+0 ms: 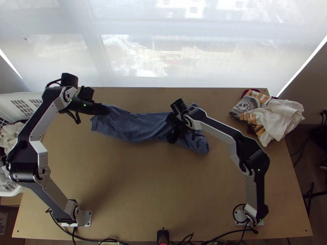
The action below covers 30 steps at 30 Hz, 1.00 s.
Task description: Fold the t-shirt
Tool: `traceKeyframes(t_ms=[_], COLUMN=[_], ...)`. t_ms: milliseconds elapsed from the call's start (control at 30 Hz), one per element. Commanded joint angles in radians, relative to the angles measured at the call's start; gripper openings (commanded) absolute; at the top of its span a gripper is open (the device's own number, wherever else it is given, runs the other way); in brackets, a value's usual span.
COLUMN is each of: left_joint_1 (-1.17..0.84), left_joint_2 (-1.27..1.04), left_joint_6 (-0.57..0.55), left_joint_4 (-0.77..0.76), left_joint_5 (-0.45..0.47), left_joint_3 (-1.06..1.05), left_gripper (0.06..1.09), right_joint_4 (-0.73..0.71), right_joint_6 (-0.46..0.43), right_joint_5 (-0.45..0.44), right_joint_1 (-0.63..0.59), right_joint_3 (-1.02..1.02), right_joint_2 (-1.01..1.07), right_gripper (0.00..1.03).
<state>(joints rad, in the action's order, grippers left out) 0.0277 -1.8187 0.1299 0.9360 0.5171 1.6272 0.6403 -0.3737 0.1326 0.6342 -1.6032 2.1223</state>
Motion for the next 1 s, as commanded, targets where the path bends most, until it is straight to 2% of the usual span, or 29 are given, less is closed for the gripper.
traceKeyframes(t_ms=[0,167,367,633,967], left_joint_1=[-0.051,-0.110,-0.166,-0.261,-0.420], left_joint_2=[-0.017,-0.021,-0.050,-0.106,-0.211], left_joint_6=[-0.032,-0.046,-0.081,-0.125,-0.144], left_joint_4=[0.075,0.084,0.086,0.081,0.021], left_joint_5=[0.057,0.073,0.078,0.113,0.113], left_joint_3=[0.148,0.191,0.243,0.323,0.447], left_gripper=[0.09,0.09,0.09,0.09,0.09], right_joint_4=[0.005,0.009,0.033,0.179,0.193], right_joint_6=[0.004,0.016,0.015,0.016,0.035], right_joint_5=[-0.001,-0.001,-0.001,-0.001,-0.002], right_joint_1=[-0.004,0.002,0.001,-0.079,-0.163], right_joint_3=[0.005,0.002,-0.031,-0.098,0.065], right_joint_2=[0.016,-0.039,-0.211,-0.389,-0.552], right_gripper=[0.89,0.90,0.91,0.92,0.92])
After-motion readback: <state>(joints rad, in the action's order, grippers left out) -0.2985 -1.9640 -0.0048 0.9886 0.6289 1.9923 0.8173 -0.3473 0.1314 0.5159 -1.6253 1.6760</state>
